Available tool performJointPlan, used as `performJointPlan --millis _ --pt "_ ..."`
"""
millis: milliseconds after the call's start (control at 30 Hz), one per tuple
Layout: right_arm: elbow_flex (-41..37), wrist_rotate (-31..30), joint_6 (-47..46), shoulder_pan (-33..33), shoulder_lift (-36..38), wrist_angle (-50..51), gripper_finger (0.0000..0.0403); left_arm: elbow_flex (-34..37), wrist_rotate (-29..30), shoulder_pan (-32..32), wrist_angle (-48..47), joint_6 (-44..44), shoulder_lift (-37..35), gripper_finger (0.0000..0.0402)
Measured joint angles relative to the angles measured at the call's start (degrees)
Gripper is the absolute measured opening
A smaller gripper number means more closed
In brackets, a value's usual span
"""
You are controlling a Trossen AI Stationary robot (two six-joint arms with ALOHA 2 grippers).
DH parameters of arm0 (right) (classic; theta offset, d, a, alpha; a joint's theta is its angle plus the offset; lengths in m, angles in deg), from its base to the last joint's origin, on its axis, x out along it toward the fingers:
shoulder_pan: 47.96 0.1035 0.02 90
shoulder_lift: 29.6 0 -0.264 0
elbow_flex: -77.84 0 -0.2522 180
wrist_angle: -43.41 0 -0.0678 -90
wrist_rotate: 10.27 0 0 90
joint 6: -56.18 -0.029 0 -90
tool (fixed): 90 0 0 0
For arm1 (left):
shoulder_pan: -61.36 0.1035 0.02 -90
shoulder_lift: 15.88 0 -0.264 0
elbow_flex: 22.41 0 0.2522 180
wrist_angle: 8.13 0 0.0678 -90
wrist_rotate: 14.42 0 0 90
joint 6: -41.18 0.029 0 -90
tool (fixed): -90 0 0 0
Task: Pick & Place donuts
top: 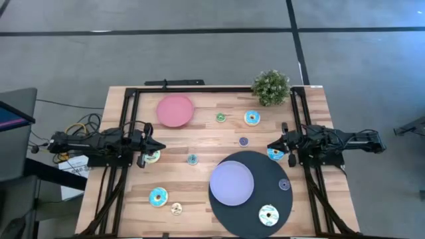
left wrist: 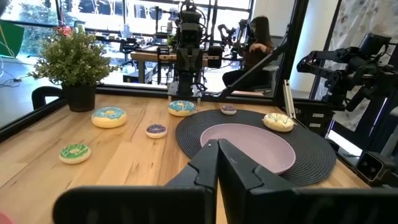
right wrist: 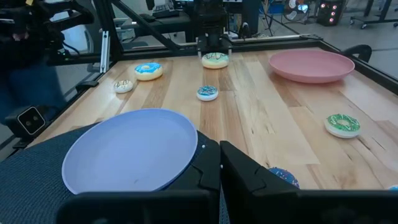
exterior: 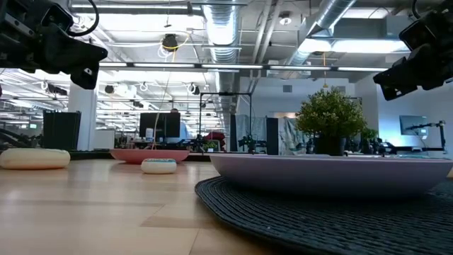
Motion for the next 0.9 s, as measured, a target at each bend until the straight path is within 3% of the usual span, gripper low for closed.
performJointPlan --millis 433,900 --pt "0.00 0.00 0.01 -0.01 0.00 0.01 0.0000 -0.02 -0.04 -0.01 0.00 0.37 0.01 0.0000" --pt "0.01 0.00 0.00 0.00 -0.01 0.02 0.0000 -0.01 2.70 0.06 0.61 -9.09 0.01 0.0000"
